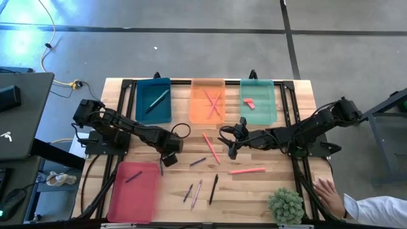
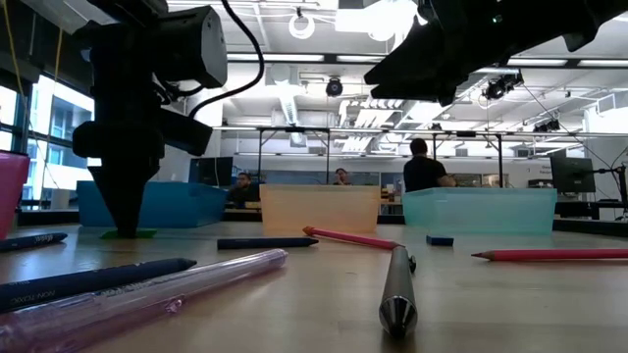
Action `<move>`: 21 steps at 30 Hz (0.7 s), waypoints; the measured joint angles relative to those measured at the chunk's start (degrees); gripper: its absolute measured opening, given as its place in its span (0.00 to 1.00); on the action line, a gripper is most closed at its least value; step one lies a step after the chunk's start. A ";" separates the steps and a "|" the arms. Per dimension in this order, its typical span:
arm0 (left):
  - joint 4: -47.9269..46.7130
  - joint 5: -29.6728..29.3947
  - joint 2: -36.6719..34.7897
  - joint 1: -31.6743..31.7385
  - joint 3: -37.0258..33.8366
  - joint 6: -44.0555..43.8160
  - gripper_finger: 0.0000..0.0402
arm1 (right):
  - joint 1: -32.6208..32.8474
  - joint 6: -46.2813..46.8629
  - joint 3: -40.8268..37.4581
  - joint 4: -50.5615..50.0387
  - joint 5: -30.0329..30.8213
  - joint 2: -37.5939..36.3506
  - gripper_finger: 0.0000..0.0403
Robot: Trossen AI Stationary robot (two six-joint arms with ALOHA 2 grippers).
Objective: Sort crayons/erasers/pens/pencils in bins
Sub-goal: Put the green eraser into the green bin
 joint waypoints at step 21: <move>38.62 -1.48 -2.70 0.00 0.11 16.36 0.13 | 0.02 2.59 0.00 0.00 -4.34 0.00 0.47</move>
